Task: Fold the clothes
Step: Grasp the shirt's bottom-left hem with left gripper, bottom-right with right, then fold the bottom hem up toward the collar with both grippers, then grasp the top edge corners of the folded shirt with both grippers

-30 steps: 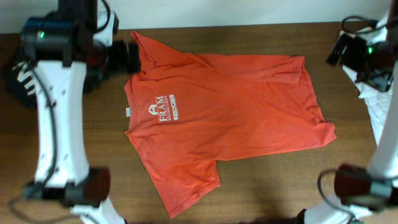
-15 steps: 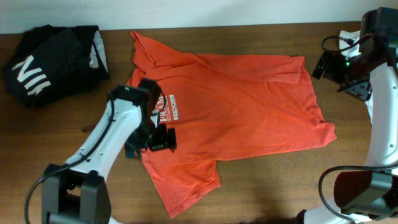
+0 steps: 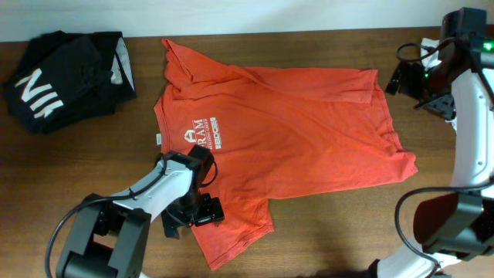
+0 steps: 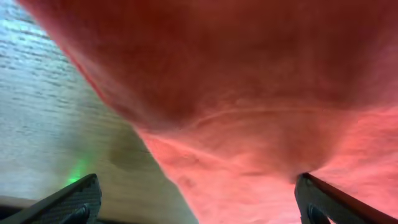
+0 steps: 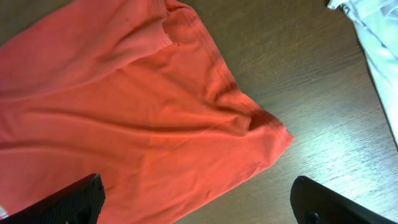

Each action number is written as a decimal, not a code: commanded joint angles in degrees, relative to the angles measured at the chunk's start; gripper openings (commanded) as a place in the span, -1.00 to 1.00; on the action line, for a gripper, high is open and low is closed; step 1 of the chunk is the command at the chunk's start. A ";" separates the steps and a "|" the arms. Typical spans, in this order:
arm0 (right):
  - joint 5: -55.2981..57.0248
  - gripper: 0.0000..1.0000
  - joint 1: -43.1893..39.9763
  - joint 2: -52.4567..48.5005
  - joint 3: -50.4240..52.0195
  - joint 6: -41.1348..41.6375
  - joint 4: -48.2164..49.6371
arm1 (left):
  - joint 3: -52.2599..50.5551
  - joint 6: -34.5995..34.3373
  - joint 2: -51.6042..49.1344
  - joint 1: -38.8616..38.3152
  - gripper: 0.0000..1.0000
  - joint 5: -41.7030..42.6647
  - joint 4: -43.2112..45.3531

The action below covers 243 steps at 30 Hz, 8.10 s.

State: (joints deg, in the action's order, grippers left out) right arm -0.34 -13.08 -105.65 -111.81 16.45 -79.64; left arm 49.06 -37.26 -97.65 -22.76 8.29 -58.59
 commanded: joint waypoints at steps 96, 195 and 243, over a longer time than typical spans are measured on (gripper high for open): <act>-0.48 -0.92 -20.55 -4.22 41.00 6.56 21.44 | -1.97 -1.73 3.78 0.96 -0.99 -1.75 -0.07; 3.54 0.97 4.35 -3.50 8.28 -7.26 20.72 | 64.81 22.58 -39.52 14.47 -0.98 1.77 32.39; 4.02 -0.92 3.08 -26.49 3.10 -6.19 33.09 | 64.78 22.60 -36.35 14.69 -0.98 0.26 27.91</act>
State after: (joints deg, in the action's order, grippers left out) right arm 3.03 -9.34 -131.48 -104.42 8.60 -44.56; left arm 113.03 -14.96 -136.16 -8.23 9.15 -30.46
